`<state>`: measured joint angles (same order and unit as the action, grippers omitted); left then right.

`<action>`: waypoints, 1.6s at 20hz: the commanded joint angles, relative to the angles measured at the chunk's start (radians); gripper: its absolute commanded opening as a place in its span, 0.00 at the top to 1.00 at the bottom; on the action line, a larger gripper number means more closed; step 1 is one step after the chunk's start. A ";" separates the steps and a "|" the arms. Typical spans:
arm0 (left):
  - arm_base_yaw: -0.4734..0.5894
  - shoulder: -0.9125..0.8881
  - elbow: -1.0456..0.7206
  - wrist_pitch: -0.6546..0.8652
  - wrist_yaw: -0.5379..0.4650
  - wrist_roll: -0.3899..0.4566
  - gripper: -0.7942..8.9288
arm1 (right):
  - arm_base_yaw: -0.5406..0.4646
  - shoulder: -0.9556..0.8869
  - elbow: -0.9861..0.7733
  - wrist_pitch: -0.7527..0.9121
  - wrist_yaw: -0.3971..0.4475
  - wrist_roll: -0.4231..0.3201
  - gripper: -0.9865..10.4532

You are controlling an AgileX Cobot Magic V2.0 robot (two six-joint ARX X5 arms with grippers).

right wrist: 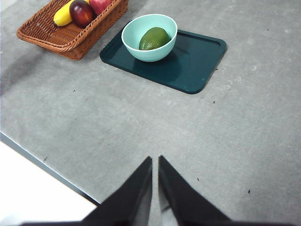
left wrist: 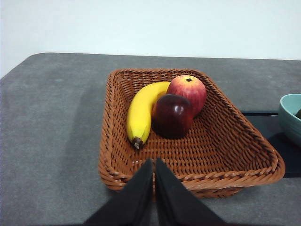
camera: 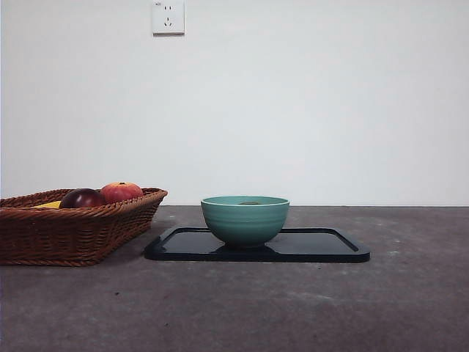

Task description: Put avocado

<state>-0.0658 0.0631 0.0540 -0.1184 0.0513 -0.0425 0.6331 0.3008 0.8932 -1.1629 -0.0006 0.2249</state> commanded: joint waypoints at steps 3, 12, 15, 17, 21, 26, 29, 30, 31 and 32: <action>0.001 -0.060 -0.024 -0.001 0.002 0.002 0.91 | 0.007 0.002 0.008 0.011 0.000 0.002 0.90; 0.007 -0.060 -0.043 -0.051 -0.055 0.034 0.91 | 0.007 0.002 0.008 0.011 0.000 0.002 0.90; 0.018 -0.060 -0.043 -0.070 -0.062 0.034 0.91 | 0.007 0.002 0.008 0.011 0.000 0.002 0.90; 0.021 -0.060 -0.043 -0.078 -0.063 0.033 0.91 | 0.007 0.002 0.008 0.011 0.000 0.002 0.90; 0.021 -0.060 -0.043 -0.072 -0.063 0.023 0.91 | 0.007 0.002 0.008 0.011 0.000 0.002 0.90; 0.020 -0.060 -0.043 -0.072 -0.062 0.023 0.91 | 0.007 0.002 0.008 0.011 0.000 0.003 0.90; 0.020 -0.060 -0.043 -0.072 -0.062 0.024 0.91 | 0.007 0.002 0.008 0.011 0.000 0.002 0.90; 0.020 -0.060 -0.043 -0.072 -0.062 0.024 0.91 | 0.007 0.002 0.008 0.011 0.000 0.002 0.90; 0.020 -0.060 -0.043 -0.072 -0.063 0.023 0.91 | 0.007 0.002 0.008 0.011 0.000 0.002 0.90; 0.020 -0.060 -0.043 -0.072 -0.063 0.023 0.91 | 0.007 0.002 0.008 0.011 0.000 0.002 0.90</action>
<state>-0.0479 0.0044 0.0326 -0.1825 -0.0055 -0.0166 0.6331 0.3008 0.8932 -1.1629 -0.0006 0.2249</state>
